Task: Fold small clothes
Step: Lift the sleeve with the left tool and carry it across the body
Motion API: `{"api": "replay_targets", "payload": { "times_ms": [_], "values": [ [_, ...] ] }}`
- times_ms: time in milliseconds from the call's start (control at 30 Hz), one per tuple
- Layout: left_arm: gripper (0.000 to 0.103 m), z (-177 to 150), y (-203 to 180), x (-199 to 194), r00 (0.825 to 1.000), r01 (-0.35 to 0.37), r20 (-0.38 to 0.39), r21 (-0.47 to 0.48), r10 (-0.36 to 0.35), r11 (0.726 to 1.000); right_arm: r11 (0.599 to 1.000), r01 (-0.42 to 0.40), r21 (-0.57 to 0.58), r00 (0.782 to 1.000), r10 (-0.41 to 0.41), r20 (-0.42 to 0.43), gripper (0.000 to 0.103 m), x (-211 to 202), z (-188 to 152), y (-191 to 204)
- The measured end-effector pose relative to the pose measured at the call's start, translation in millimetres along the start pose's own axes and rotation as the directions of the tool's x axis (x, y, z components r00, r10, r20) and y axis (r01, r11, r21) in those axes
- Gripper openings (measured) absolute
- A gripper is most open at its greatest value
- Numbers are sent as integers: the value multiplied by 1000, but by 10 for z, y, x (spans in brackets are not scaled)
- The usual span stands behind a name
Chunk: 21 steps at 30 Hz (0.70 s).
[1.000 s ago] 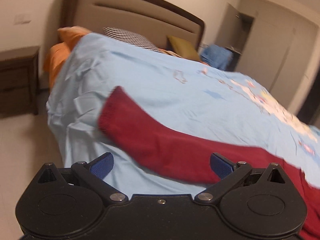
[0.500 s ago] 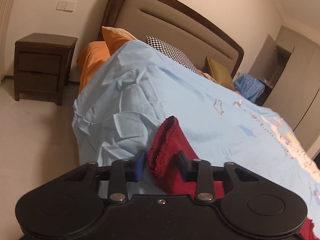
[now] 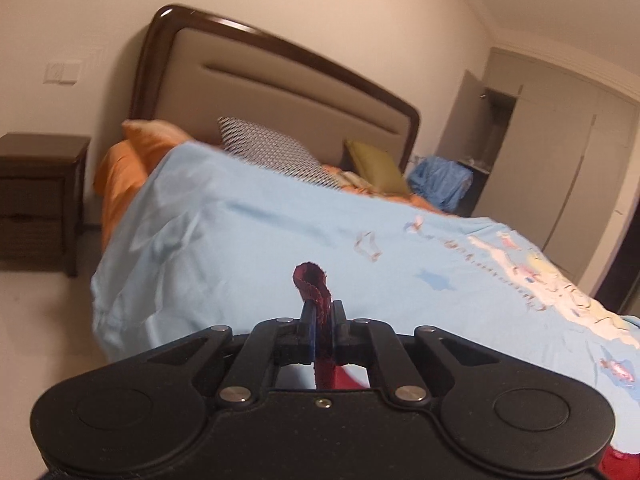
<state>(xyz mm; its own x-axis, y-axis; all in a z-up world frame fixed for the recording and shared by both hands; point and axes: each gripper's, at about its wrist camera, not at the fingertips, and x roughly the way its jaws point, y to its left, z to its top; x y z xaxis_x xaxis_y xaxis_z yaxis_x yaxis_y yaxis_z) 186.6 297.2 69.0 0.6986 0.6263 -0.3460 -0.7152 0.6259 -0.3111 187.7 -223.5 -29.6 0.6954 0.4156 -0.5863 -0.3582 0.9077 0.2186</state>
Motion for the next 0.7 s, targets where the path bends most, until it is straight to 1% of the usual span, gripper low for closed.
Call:
{"api": "replay_targets", "payload": {
  "times_ms": [100,200,267,333,400,467,533,600,700],
  "values": [
    [6,282,-286,13,996,72,56,23,-73,997,1000,-4,6,1000,4,4,103,-3,-6,-24],
    [6,597,-657,-6,981,149,119,57,-155,987,1000,-5,14,1000,5,13,103,-17,0,-60],
    [6,781,-915,-64,961,212,164,82,-223,974,1000,-1,20,1000,1,21,103,-23,9,-95],
    [6,929,-1194,-145,935,274,201,115,-293,955,1000,3,29,1000,-4,27,103,-32,15,-145],
    [6,1009,-1472,-224,909,332,214,152,-359,931,999,8,41,999,-9,32,103,-40,19,-197],
    [6,1009,-1734,-298,884,386,208,182,-419,905,998,14,54,999,-16,37,103,-49,23,-251],
    [6,927,-1997,-362,861,436,184,212,-474,875,998,18,67,999,-21,42,103,-59,24,-308],
    [6,784,-2249,-423,843,474,155,237,-514,848,997,23,77,999,-27,44,103,-66,28,-363],
    [6,486,-2603,-500,808,546,89,257,-582,797,996,29,88,998,-33,48,103,-82,24,-433]
  ]
}}
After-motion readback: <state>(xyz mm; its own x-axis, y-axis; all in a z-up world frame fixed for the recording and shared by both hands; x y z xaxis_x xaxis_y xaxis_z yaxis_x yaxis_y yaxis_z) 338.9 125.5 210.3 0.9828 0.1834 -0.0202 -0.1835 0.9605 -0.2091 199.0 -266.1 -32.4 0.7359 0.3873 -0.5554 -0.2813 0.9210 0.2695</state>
